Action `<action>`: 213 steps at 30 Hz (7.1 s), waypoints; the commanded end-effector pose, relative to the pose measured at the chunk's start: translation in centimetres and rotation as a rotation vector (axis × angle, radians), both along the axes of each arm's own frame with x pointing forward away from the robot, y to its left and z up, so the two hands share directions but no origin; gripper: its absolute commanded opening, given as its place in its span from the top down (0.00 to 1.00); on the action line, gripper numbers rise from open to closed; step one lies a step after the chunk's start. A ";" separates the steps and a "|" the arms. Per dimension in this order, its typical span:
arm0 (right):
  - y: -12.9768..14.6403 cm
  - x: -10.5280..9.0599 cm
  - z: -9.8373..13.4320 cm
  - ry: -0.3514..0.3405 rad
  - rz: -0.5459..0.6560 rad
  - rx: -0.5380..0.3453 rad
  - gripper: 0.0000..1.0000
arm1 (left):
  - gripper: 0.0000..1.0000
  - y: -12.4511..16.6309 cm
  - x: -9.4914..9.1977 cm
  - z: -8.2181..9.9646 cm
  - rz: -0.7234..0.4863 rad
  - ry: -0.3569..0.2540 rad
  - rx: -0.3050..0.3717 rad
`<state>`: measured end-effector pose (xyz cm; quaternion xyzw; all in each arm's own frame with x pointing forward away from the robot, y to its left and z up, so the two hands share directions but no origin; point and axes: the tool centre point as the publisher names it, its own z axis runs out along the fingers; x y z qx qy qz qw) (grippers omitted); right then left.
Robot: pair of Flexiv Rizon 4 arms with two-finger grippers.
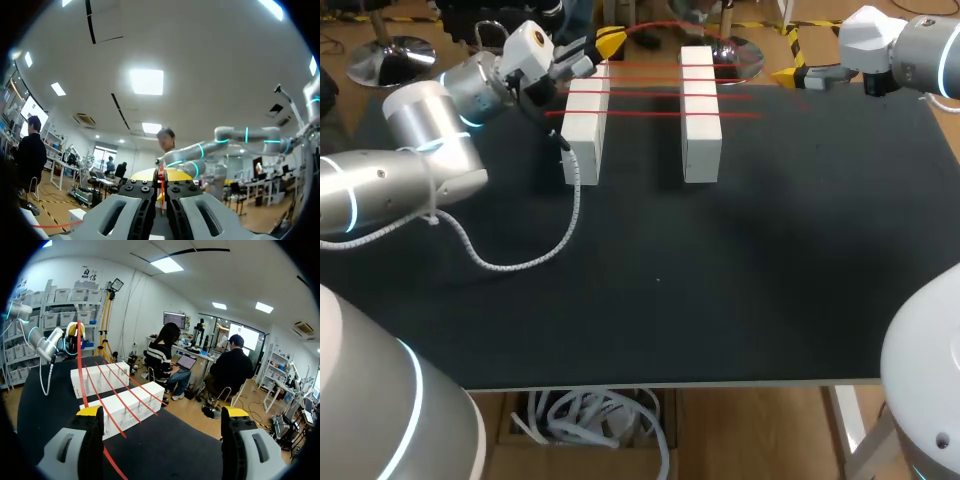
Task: Grab the tape and strap the tape.
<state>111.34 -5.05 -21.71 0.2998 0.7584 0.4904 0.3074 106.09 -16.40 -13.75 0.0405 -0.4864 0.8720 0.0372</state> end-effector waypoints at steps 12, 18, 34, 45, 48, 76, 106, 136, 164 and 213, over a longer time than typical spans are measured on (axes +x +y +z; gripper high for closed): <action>0.0 0.0 0.0 0.001 0.001 -0.002 0.00 | 1.00 -0.4 0.6 0.4 0.003 -0.028 -0.047; 0.0 0.0 0.0 0.001 0.001 -0.002 0.00 | 1.00 -0.6 0.8 0.5 -0.007 -0.039 -0.038; 0.0 0.0 0.0 0.001 0.001 -0.002 0.00 | 1.00 -0.4 0.7 0.7 -0.028 -0.076 -0.028; 0.0 0.0 0.0 0.001 0.001 -0.002 0.00 | 1.00 -0.4 0.7 0.8 -0.027 -0.079 -0.022; 0.0 0.4 2.1 -0.034 -0.032 0.031 0.00 | 1.00 -0.4 0.7 0.8 -0.027 -0.079 -0.022; -0.2 -5.9 5.6 0.550 -0.790 1.030 0.00 | 1.00 -0.4 0.7 0.8 -0.027 -0.079 -0.022; 2.3 -6.3 4.8 0.571 -0.769 1.262 0.00 | 1.00 -0.4 0.7 0.8 -0.027 -0.079 -0.022; 3.1 -4.1 4.4 0.491 -0.661 1.493 0.00 | 1.00 -0.4 0.7 0.8 -0.027 -0.079 -0.022; 1.3 -4.2 3.9 0.438 -0.784 1.638 0.16 | 1.00 -0.4 0.7 0.8 -0.027 -0.079 -0.022; 1.0 -4.5 4.3 0.448 -0.720 1.512 0.69 | 1.00 -0.4 0.7 0.8 -0.027 -0.079 -0.022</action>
